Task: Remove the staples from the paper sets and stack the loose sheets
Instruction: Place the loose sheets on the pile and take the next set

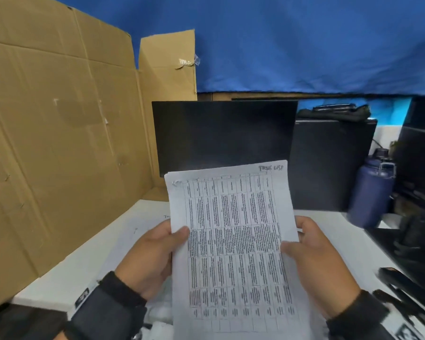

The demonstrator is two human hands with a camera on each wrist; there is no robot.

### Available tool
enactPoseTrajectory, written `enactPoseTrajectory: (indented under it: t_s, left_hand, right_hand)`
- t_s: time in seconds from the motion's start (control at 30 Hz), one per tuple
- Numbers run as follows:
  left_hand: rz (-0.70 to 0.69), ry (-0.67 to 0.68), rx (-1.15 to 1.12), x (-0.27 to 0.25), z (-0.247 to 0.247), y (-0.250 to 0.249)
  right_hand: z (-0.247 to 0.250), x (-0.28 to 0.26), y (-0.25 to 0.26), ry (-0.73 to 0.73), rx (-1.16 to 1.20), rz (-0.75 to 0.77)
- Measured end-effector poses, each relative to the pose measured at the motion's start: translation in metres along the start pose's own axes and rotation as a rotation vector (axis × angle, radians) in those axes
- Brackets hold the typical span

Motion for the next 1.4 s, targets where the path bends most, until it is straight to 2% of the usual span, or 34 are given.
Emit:
enactPoseTrajectory:
  t_s: [0.23,0.37,0.57,0.67,0.73,0.8,0.87,0.9,0.93,1.03,1.23,1.33,1.4]
  left_hand:
    - [-0.044,-0.065,-0.182,0.012,-0.020,-0.008]
    - [-0.014,-0.021,-0.208,0.012,-0.023,-0.005]
    - [0.048,0.057,-0.129,0.010,-0.025,0.004]
    - [0.032,0.024,-0.072,0.010,-0.022,0.009]
    - [0.039,-0.007,-0.091,0.012,-0.018,0.012]
    - [0.063,-0.017,-0.119,0.013,-0.014,0.015]
    - [0.089,-0.004,-0.119,0.013,-0.012,0.017]
    - [0.098,0.001,-0.113,0.012,-0.011,0.018]
    - [0.103,0.002,-0.114,0.012,-0.012,0.019]
    - [0.107,-0.014,-0.140,0.012,-0.014,0.023]
    - [0.126,0.016,-0.125,0.005,-0.020,0.025]
    - [0.130,0.030,-0.093,0.001,-0.024,0.027]
    - [0.130,0.025,-0.089,0.000,-0.027,0.028]
  right_hand:
    - [0.018,-0.010,-0.019,0.005,-0.058,-0.027]
    - [0.025,-0.021,-0.022,0.068,-0.041,-0.060]
    - [0.028,-0.037,-0.037,0.153,-0.163,-0.086]
    - [0.041,-0.040,-0.035,0.320,-0.205,-0.110]
    - [0.067,-0.031,-0.044,0.412,-0.438,-0.055]
    - [0.101,-0.016,-0.058,0.317,-0.832,-0.034]
    - [0.128,-0.003,-0.071,0.135,-1.240,-0.064]
    - [0.136,0.001,-0.079,0.062,-1.321,-0.097]
    - [0.142,0.005,-0.090,0.025,-1.345,-0.131]
    - [0.151,0.013,-0.123,0.045,-1.361,-0.135]
    - [0.167,0.024,-0.150,-0.023,-1.335,-0.214]
    - [0.191,0.035,-0.187,-0.066,-1.236,-0.204]
    - [0.197,0.038,-0.180,-0.142,-1.143,-0.158]
Point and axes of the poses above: each hand's wrist, its own x-axis towards the middle knuckle, its own z-axis out of the back of the hand, y = z × x, the point moved 2 cm from there along x, towards the middle knuckle, and after that the axes turned 1 degree about z, right-handed, at the moved point
